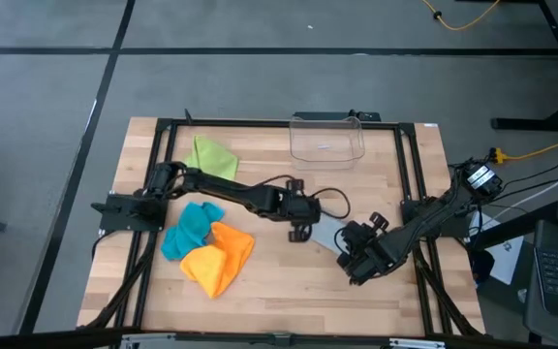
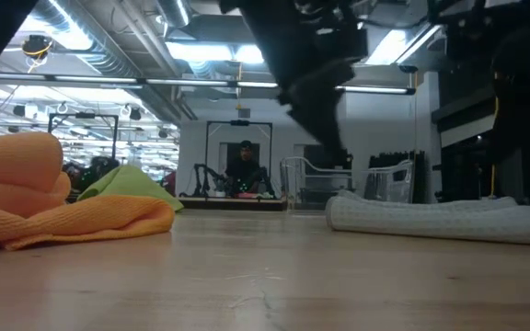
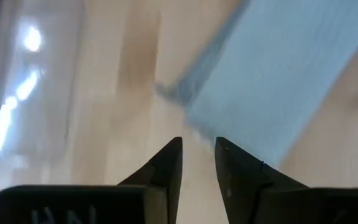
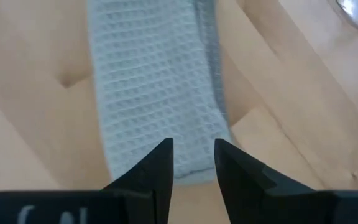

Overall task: Fold microfiber towels
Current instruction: Fold the gray microfiber

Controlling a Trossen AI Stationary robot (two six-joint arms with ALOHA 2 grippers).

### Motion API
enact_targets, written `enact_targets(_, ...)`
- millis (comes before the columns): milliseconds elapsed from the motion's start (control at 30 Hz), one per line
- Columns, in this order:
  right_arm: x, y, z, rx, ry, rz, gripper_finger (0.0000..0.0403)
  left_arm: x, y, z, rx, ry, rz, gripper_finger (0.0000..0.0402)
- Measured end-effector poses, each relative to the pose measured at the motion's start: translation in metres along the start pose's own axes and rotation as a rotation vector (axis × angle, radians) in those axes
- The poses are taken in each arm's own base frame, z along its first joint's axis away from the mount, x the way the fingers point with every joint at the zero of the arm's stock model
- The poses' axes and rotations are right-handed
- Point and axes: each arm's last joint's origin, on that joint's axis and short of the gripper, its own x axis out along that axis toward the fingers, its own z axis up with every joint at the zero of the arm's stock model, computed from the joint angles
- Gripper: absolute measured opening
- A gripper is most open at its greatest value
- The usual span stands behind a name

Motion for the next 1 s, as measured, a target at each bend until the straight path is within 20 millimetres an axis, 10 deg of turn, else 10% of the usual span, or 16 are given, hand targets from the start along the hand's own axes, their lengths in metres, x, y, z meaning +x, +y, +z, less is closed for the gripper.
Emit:
enact_targets(667, 0.010, 0.016, 0.021, -0.134, -0.101, 0.126, 0.0119, -0.069, 0.018, -0.058, -0.038, 0.338, 0.417, 0.0079)
enact_targets(1000, 0.012, 0.008, 0.020, -0.038, -0.025, 0.080, 0.0119, -0.060, 0.021, -0.077, -0.192, 0.063, 0.128, 0.0079)
